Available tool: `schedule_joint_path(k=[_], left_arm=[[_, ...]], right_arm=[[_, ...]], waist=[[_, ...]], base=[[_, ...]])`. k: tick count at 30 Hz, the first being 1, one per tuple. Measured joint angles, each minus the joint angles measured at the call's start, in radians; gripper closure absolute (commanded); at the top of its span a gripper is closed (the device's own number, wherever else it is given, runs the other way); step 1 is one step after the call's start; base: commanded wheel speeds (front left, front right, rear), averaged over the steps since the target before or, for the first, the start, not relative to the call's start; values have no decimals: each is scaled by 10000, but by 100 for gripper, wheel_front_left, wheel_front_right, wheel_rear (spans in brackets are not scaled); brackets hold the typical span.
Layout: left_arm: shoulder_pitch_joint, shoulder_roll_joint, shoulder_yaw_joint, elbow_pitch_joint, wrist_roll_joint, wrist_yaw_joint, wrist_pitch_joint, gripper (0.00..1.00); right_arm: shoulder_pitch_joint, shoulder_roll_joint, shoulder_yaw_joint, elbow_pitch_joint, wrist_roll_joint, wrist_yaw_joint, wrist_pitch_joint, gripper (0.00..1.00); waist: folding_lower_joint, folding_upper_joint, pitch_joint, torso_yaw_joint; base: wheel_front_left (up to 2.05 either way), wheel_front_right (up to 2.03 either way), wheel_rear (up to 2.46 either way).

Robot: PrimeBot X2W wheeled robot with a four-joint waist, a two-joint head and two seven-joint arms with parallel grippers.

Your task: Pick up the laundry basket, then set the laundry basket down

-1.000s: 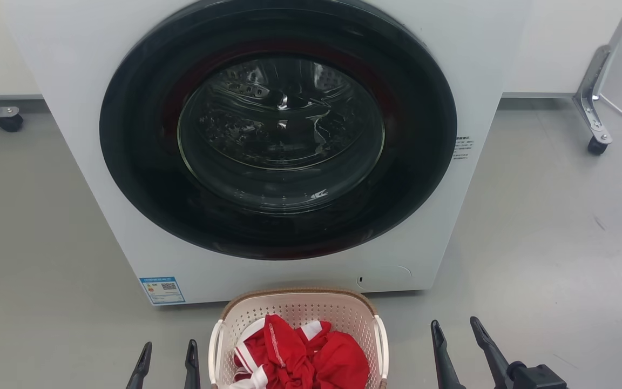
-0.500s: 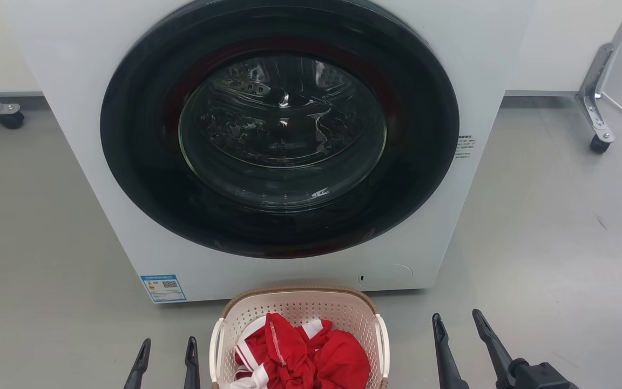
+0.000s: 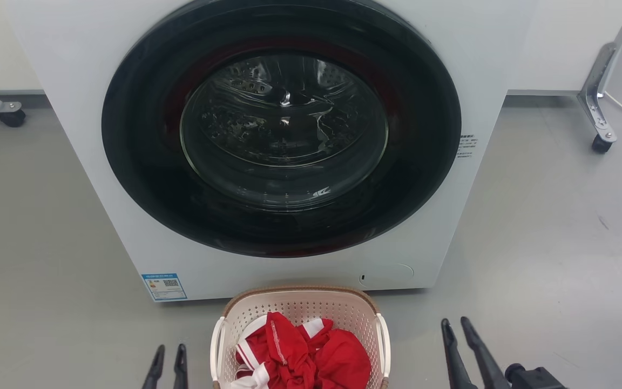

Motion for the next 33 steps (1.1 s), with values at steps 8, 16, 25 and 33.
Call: schedule_joint_path(k=[8, 16, 25, 33], left_arm=[[85, -23, 52, 531, -234, -90, 96, 100], [-11, -90, 307, 646, -1298, -278, 383, 100], [-199, -163, 585, 826, -2587, -462, 756, 100], [-427, -224, 838, 963, -3626, -654, 1074, 100]], right_arm=[[306, 2, -84, 535, 205, 31, 61, 100], [217, 17, -499, 648, 1323, 253, 360, 100], [128, 50, -968, 759, 2656, 470, 719, 100], [-50, 82, -1388, 882, 3800, 663, 1064, 100]], waist=[[0, 0, 9, -7], [0, 0, 28, -25], [0, 0, 45, -44], [0, 0, 59, -62]], base=[[0, 0, 0], [0, 0, 0], [0, 0, 0], [0, 0, 0]])
